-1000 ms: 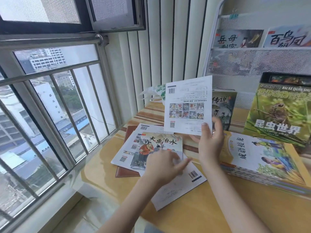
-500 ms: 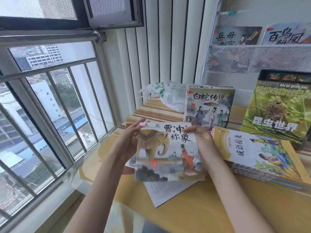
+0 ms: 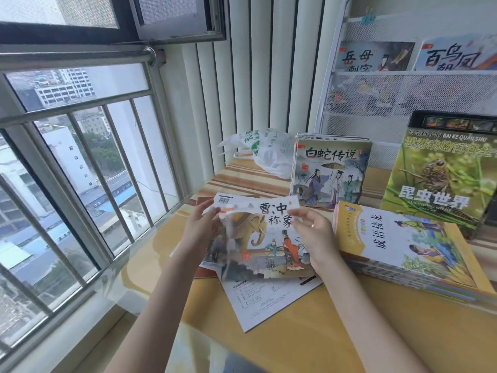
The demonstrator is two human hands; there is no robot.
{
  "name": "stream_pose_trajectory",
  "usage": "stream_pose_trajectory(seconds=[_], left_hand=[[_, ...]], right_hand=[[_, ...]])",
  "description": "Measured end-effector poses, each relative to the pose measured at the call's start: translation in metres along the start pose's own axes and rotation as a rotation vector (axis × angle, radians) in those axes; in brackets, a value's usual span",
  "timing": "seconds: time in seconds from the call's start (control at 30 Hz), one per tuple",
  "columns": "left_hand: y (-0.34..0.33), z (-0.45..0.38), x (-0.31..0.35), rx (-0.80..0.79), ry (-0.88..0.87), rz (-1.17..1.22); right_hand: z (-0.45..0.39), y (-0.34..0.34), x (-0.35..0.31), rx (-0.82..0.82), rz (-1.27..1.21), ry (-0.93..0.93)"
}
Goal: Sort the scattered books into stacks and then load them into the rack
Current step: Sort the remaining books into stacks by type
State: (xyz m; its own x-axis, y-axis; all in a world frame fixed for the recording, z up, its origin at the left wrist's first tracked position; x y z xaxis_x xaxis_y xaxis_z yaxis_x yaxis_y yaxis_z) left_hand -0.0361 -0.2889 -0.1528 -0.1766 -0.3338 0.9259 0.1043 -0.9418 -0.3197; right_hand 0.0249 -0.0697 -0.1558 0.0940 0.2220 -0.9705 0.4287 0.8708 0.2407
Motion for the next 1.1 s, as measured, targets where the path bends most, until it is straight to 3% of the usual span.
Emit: stream_pose_trajectory(seconds=[0.1, 0.23, 0.37, 0.5, 0.6, 0.7, 0.83, 0.93, 1.03, 1.1], left_hand=[[0.014, -0.005, -0.006, 0.064, 0.043, -0.146], [0.016, -0.004, 0.002, 0.022, 0.194, -0.02], [0.015, 0.001, 0.004, 0.005, 0.306, 0.107], [0.015, 0.003, 0.001, -0.021, 0.309, 0.108], [0.006, 0.007, -0.008, -0.09, 0.226, -0.154], [0.0, 0.012, -0.009, -0.03, 0.105, -0.17], [-0.01, 0.013, -0.002, -0.1, -0.003, -0.006], [-0.011, 0.009, 0.001, -0.135, 0.008, -0.103], [-0.003, 0.003, 0.0, -0.135, -0.014, -0.491], [-0.002, 0.006, -0.001, -0.239, 0.017, -0.734]], right_hand=[[-0.001, 0.002, 0.005, 0.134, 0.088, -0.053], [0.0, -0.006, 0.012, -0.002, 0.403, -0.038], [0.003, -0.017, 0.014, -0.105, 0.482, 0.031], [0.003, -0.016, 0.017, -0.093, 0.365, -0.003], [0.0, -0.017, 0.014, -0.057, 0.064, 0.007], [-0.008, -0.014, 0.014, -0.072, -0.167, -0.03], [-0.015, -0.015, 0.031, -0.275, 0.004, -0.154], [-0.014, -0.015, 0.027, -0.124, 0.176, 0.008], [-0.001, -0.005, 0.002, 0.232, 0.199, 0.251], [0.007, 0.003, -0.01, 0.416, 0.194, 0.347]])
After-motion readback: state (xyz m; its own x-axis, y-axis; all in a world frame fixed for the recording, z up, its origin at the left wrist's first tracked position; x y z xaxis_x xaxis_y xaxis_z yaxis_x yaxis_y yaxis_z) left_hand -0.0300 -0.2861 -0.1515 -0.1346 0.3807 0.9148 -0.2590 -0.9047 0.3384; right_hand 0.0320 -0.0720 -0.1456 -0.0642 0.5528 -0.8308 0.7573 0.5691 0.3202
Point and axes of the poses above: each hand's wrist, its own z-axis away from the middle knuckle, its own y-axis out of the back of the hand, x = y × z, the point moved 3 cm from there along -z, towards the middle knuckle, and after that the axes turned 12 degrees about z, right-handed, at the moved point
